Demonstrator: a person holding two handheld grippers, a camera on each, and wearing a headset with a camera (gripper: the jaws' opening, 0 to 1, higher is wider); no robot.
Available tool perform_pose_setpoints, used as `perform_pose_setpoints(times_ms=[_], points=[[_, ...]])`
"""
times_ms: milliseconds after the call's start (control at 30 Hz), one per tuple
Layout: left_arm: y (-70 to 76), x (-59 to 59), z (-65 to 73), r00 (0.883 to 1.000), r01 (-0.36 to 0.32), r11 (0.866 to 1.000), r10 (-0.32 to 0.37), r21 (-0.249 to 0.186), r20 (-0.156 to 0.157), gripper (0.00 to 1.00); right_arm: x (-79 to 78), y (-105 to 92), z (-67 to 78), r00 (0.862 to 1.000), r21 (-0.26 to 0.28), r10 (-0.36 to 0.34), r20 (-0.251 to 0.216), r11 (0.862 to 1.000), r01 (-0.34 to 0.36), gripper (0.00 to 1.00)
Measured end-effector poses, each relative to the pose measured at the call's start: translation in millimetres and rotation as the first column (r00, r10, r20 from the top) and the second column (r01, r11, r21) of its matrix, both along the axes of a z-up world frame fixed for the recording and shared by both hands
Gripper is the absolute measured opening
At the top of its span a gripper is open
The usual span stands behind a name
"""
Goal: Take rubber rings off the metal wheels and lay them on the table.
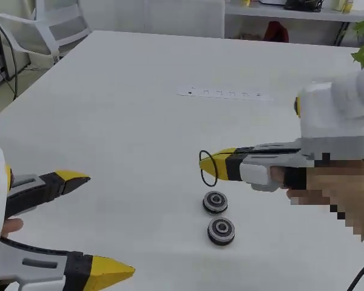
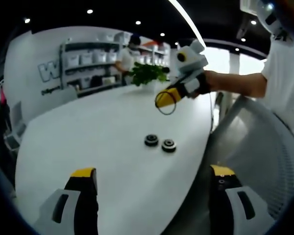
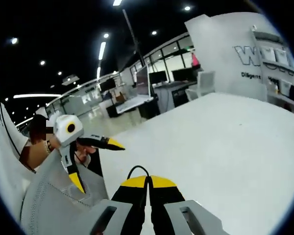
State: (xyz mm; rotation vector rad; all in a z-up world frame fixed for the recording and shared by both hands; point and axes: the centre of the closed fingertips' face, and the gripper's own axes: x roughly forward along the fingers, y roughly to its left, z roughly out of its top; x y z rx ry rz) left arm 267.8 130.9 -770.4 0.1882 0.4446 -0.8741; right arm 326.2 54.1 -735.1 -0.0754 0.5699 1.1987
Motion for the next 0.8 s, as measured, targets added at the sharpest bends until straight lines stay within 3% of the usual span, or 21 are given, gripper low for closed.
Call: perform_pose_setpoints(times_ms=[167,233,500,600,800], points=[[-1.2,-2.9,-4.4,1.000,0.018,1.000,-0.018,0.020,-0.012,0.95,-1.2,13.7,-17.9,0.999,-0.078,0.033,-0.001,0.996,-0.033,0.00],[-0.4,-2.3,-5.4,1.000,0.011,1.000,-0.010,0.010,-0.022,0.95,-1.4,20.1,-23.4,0.999,-0.084,0.037,-0.005,0.996,-0.038,0.00],[2.7,-1.5,-9.9,0.999,0.005,1.000,-0.005,0.022,-0.033,0.95,-5.0,24.6,-62.7,0.998,-0.182,0.057,-0.023,0.982,-0.060,0.00],[2.9,-1.5,-10.5,0.999,0.006,1.000,-0.005,0.025,-0.034,0.95,-3.4,21.1,-77.8,0.998,-0.214,0.044,-0.034,0.976,-0.050,0.00],[2.4,-1.6,-10.7,0.999,0.008,1.000,-0.007,0.018,-0.037,0.94,3.1,18.2,-91.5,0.999,-0.224,-0.009,-0.050,0.974,-0.003,0.00]])
